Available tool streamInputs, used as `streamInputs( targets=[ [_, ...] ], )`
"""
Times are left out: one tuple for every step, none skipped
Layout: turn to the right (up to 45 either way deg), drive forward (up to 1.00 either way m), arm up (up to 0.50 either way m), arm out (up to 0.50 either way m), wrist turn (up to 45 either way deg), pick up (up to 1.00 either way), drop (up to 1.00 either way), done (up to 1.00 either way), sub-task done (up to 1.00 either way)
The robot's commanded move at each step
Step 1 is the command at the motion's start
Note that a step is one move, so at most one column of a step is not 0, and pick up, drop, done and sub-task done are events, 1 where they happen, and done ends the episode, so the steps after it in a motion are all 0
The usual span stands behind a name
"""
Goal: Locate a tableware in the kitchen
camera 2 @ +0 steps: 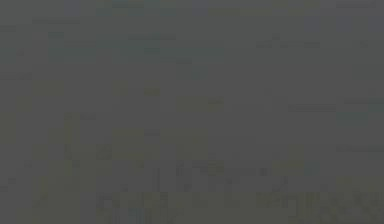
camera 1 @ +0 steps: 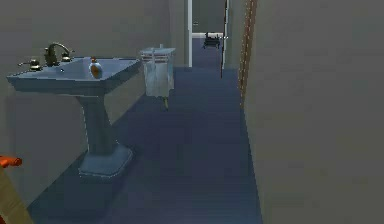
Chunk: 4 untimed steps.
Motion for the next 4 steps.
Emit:
streamInputs(
  targets=[
    [0.0, 0.75, 0.0, 0.0, 0.0, 0.0, 0.0, 0.0, 0.0],
    [0.0, 1.0, 0.0, 0.0, 0.0, 0.0, 0.0, 0.0, 0.0],
    [0.0, 1.0, 0.0, 0.0, 0.0, 0.0, 0.0, 0.0, 0.0],
    [0.0, 1.0, 0.0, 0.0, 0.0, 0.0, 0.0, 0.0, 0.0]
  ],
)
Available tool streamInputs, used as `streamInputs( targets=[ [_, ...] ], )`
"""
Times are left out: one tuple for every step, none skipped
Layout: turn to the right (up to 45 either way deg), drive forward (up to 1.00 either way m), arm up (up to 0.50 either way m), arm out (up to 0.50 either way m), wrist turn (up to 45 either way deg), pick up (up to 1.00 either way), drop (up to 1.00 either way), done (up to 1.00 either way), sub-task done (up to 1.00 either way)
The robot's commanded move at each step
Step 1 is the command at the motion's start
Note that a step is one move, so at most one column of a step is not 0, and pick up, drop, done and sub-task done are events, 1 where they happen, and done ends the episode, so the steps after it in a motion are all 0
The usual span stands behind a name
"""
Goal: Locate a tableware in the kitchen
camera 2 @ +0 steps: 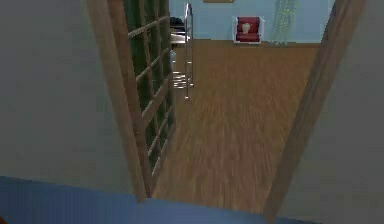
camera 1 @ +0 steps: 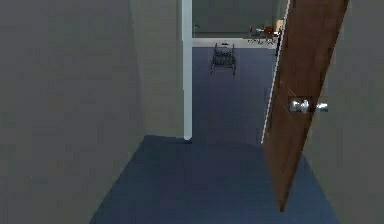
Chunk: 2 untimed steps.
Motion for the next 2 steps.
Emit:
streamInputs(
  targets=[
    [0.0, 1.0, 0.0, 0.0, 0.0, 0.0, 0.0, 0.0, 0.0],
    [18.0, 0.0, 0.0, 0.0, 0.0, 0.0, 0.0, 0.0, 0.0]
  ],
)
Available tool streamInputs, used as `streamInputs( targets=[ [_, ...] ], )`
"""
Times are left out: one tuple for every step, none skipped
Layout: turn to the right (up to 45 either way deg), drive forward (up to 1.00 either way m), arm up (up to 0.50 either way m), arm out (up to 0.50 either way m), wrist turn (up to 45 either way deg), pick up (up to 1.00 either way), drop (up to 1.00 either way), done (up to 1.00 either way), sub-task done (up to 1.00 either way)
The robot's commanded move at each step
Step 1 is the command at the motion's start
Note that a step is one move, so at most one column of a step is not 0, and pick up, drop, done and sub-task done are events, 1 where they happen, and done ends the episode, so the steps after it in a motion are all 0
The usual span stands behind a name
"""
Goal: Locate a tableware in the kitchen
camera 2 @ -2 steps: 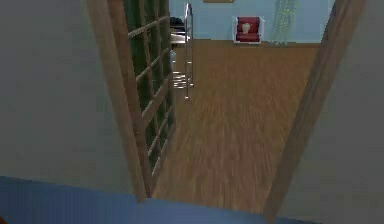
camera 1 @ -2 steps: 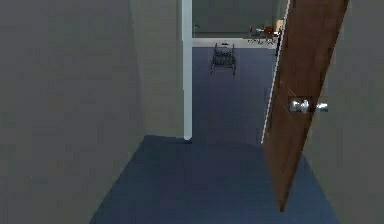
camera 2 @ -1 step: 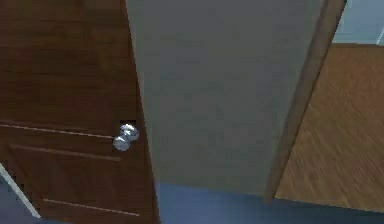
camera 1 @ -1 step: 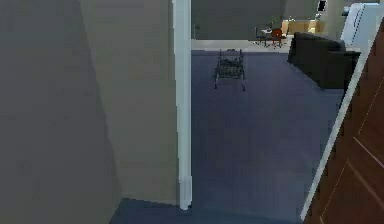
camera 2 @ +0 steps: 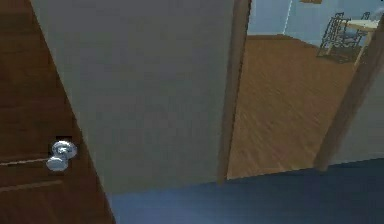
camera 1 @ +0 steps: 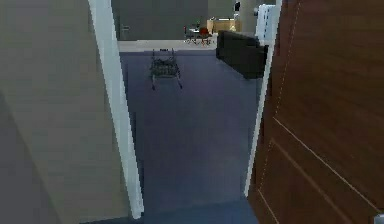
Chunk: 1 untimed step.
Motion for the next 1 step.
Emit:
streamInputs(
  targets=[
    [0.0, 0.1, 0.0, 0.0, 0.0, 0.0, 0.0, 0.0, 0.0]
  ],
)
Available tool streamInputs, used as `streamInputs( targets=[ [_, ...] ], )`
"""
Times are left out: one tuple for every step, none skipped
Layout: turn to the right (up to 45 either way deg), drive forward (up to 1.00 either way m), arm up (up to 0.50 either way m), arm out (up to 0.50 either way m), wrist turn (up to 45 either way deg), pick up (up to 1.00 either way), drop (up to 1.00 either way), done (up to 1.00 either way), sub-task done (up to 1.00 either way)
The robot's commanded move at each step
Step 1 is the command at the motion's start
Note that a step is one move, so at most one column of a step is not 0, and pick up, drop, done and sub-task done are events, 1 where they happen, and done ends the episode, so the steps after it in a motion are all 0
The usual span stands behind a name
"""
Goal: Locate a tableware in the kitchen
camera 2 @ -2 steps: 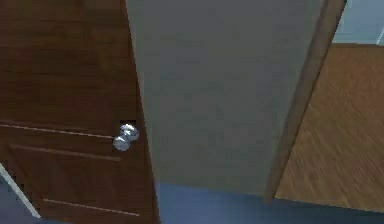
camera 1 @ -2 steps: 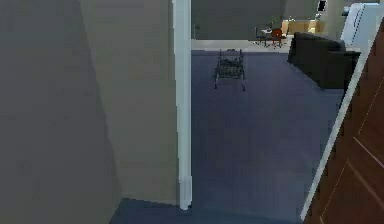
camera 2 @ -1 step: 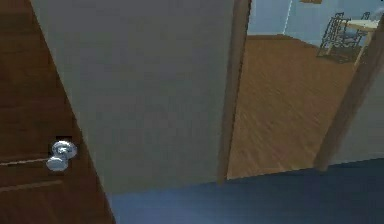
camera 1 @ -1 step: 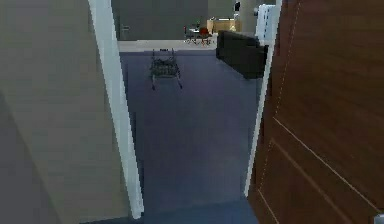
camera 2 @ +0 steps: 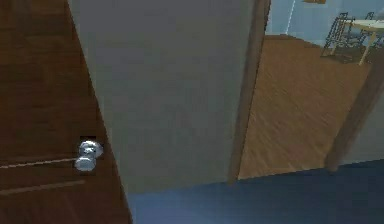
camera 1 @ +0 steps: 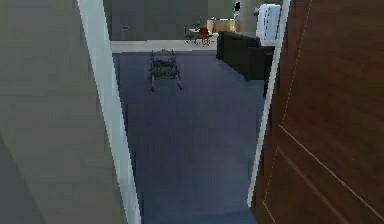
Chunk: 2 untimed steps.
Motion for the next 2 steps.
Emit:
streamInputs(
  targets=[
    [0.0, 1.0, 0.0, 0.0, 0.0, 0.0, 0.0, 0.0, 0.0],
    [-9.0, 0.0, 0.0, 0.0, 0.0, 0.0, 0.0, 0.0, 0.0]
  ],
)
